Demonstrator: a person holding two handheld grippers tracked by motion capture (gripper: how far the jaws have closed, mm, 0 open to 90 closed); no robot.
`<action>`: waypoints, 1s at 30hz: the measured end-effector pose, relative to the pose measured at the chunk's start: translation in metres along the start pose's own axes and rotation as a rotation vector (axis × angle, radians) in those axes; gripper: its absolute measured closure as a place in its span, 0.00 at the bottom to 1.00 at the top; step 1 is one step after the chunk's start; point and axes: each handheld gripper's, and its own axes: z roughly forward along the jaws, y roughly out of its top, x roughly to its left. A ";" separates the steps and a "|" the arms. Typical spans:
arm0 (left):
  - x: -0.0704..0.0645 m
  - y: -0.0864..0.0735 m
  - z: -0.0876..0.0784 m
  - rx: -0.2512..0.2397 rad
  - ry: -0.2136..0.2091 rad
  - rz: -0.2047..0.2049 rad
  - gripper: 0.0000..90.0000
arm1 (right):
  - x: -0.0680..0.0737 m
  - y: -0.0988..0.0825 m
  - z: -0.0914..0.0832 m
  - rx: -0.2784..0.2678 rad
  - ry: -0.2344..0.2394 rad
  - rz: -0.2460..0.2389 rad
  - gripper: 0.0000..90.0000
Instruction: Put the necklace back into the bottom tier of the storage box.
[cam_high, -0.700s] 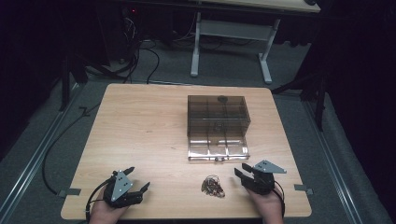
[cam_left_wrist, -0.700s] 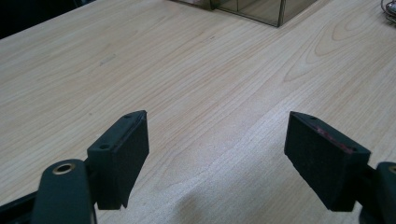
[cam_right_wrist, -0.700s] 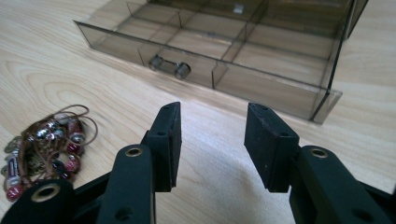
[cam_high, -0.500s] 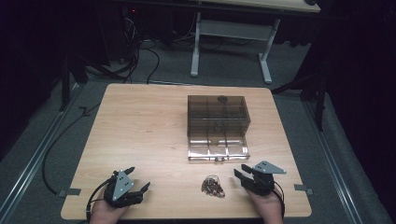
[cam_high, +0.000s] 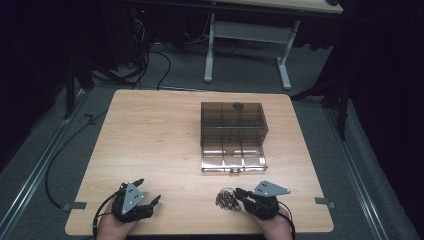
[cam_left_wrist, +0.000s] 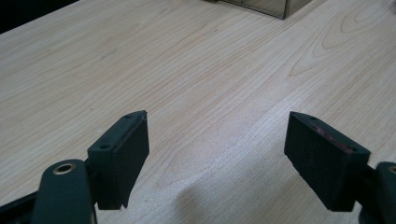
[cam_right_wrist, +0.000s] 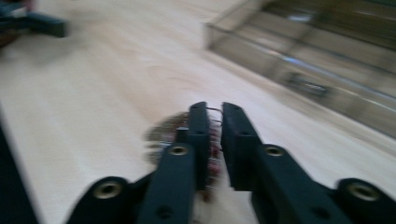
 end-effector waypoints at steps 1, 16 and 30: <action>0.000 0.000 0.000 0.002 0.000 0.000 0.25 | 0.007 0.001 0.004 0.009 0.022 -0.024 1.00; -0.001 0.000 0.000 0.004 -0.001 0.008 0.25 | 0.029 0.003 0.036 0.132 0.046 -0.074 1.00; -0.001 0.000 0.000 0.006 0.000 0.011 0.25 | 0.019 -0.004 0.030 0.157 0.013 -0.039 1.00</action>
